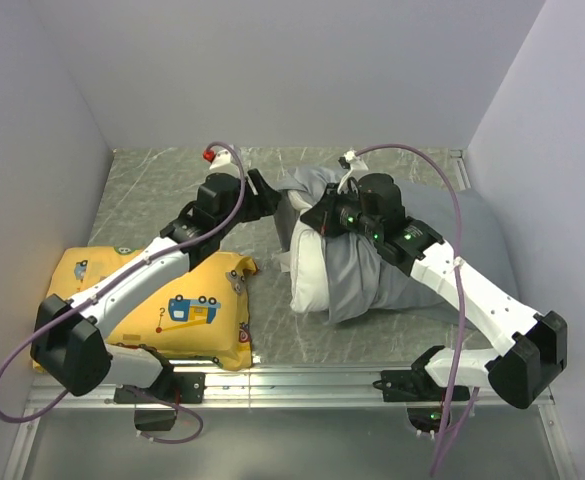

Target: Remove the pillowcase from the pillow

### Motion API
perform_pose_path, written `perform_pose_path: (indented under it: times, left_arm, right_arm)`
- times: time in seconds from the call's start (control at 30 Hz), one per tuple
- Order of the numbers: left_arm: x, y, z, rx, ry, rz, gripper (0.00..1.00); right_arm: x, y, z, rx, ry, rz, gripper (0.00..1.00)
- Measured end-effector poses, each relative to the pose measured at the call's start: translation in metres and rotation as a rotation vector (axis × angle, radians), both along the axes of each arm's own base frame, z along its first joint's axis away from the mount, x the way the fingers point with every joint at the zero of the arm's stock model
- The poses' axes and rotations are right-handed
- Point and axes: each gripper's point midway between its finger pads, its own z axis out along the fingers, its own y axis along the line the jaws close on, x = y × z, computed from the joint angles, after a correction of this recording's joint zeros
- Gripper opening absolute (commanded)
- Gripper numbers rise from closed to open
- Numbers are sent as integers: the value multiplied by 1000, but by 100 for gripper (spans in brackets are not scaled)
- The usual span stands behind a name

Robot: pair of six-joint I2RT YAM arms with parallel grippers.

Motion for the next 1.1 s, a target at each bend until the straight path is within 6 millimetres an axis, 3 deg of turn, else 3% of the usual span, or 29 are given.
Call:
perform_pose_path:
  times: [0.03,0.07,0.17,0.27,0.4,0.53,0.63,0.7,0.9,1.03,1.1]
  left_arm:
    - [4,1,0,3,-2,3,53]
    - [6,2,2,3,-7,7,38]
    - [15,5,14,8,-37,16,12]
    - [30,5,44,-5,-96,27,2]
    - [49,5,78,-29,-160,35,0]
    - [68,5,81,-21,-161,34,0]
    - [85,2,58,4,-112,19,0]
    - [94,0,33,21,-62,6,0]
    - [113,-11,-39,27,79,-41,0]
    - [114,-23,-53,-33,80,-74,4]
    - [113,-28,-55,-72,63,-93,13]
  right_arm:
    - [-1,0,1,-1,-2,2,0]
    - [-2,0,1,0,-2,4,0]
    - [-5,1,1,-3,-1,14,0]
    - [-14,6,-3,-23,4,42,0]
    - [-34,21,-9,-60,-1,112,0]
    - [-52,37,-17,-80,-19,174,0]
    - [-57,41,-28,-82,-21,187,0]
    - [-57,40,-28,-79,-27,181,0]
    - [-50,26,-5,-57,-86,110,0]
    - [-36,13,11,-26,-90,44,0]
    - [-24,5,21,5,-85,5,0]
